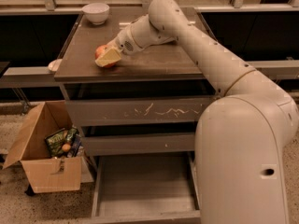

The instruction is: Place apple into bottom drawer

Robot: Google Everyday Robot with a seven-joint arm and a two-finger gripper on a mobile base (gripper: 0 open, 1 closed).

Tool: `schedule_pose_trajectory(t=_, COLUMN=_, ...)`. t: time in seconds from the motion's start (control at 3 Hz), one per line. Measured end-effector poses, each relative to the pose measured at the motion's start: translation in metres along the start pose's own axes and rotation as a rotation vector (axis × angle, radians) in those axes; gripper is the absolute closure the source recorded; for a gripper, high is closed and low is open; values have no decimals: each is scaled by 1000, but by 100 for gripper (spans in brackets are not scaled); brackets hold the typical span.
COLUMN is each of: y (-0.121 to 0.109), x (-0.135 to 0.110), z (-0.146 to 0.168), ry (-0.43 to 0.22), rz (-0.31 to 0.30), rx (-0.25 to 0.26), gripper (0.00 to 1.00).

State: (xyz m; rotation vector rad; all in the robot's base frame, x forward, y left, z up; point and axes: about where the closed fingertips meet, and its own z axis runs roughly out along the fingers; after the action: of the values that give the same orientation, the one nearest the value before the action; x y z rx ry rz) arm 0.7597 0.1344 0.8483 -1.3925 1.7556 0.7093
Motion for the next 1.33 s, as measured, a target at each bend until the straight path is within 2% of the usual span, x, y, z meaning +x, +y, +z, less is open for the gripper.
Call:
schedule_pose_trajectory(t=0.33, y=14, x=-10, z=-35, ry=-61, rz=-60, rx=40, gripper=82)
schedule_pose_trajectory(t=0.67, y=42, x=-13, z=-88, ry=-100, rz=-104, rx=91, gripper=100)
schedule_pose_trajectory(t=1.0, y=84, x=-3, z=-119, ry=-119, rz=-63, rx=120, gripper=100)
schedule_pose_trajectory(t=1.33, y=105, x=31, z=-101, ry=-68, rz=-34, rx=76, gripper=100)
